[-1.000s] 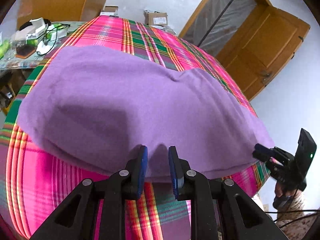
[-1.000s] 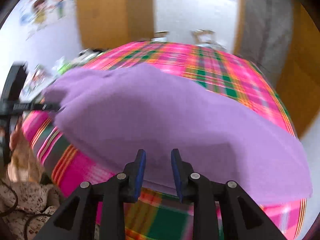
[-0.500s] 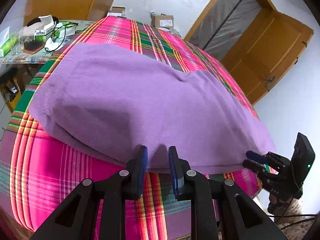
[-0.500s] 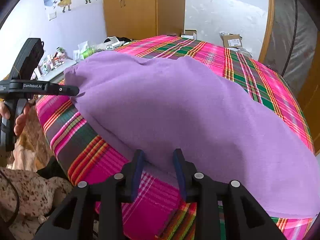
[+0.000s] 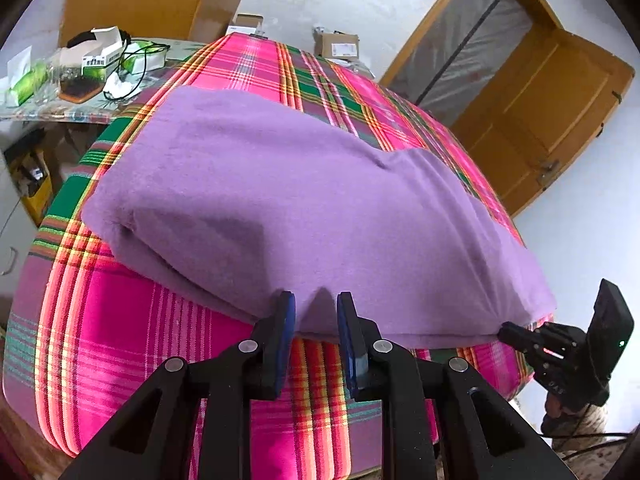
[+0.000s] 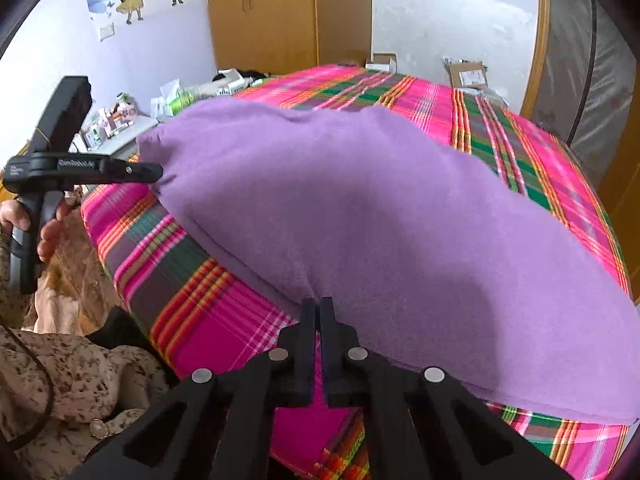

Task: Fold clothes

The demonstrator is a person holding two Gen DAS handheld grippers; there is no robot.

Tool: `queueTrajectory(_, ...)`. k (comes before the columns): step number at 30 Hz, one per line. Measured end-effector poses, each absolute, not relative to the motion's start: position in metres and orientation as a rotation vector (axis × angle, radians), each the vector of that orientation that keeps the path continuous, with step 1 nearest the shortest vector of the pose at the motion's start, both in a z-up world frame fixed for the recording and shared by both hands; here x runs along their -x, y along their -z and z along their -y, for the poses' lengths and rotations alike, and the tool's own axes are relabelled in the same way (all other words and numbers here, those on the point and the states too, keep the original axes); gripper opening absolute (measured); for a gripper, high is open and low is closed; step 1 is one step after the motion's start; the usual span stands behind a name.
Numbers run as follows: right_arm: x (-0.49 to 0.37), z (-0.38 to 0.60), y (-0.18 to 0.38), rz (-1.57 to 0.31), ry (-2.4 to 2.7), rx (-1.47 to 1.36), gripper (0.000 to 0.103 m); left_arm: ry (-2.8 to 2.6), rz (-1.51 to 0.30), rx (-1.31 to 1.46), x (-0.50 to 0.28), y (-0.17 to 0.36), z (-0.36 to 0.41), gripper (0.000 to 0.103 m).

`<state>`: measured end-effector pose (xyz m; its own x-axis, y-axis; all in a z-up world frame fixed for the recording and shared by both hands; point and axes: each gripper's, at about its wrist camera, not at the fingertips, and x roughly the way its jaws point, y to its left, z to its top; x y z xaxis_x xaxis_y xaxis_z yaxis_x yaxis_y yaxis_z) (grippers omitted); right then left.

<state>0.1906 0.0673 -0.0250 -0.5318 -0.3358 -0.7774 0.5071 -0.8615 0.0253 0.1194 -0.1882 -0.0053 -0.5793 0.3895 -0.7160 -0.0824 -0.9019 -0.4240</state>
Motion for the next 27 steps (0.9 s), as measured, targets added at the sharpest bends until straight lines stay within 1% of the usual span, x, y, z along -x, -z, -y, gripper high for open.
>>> queueTrajectory(5,-0.189,-0.07,0.019,-0.261,2.338,-1.153,0.004,-2.574,0.481,1.262,-0.12,0.0,0.194,0.022)
queueTrajectory(8,-0.187,-0.066,0.008,-0.22,2.321,-1.093,0.004,-2.595,0.513,1.257,-0.12,-0.001,0.204,0.022)
queueTrajectory(10,-0.182,-0.057,0.007,-0.231,2.32,-1.073,0.004,-2.627,0.525,1.255,-0.12,-0.001,0.212,0.022)
queueTrajectory(13,-0.17,-0.04,0.015,-0.273,2.3,-1.082,0.005,-2.636,0.588,1.248,-0.12,-0.001,0.222,0.022)
queueTrajectory(16,-0.162,-0.027,0.027,-0.283,2.261,-1.113,0.005,-2.662,0.59,1.269,-0.12,0.0,0.228,0.022)
queueTrajectory(17,-0.162,-0.024,0.029,-0.284,2.249,-1.117,0.007,-2.672,0.587,1.278,-0.12,0.0,0.23,0.022)
queueTrajectory(18,-0.162,-0.021,0.031,-0.288,2.225,-1.116,0.007,-2.682,0.593,1.282,-0.12,-0.001,0.233,0.022)
queueTrajectory(23,-0.17,-0.008,0.026,-0.342,2.179,-1.074,0.007,-2.695,0.704,1.288,-0.114,-0.005,0.255,0.022)
queueTrajectory(27,-0.163,-0.002,0.028,-0.305,2.192,-1.075,0.008,-2.702,0.741,1.304,-0.111,-0.007,0.261,0.022)
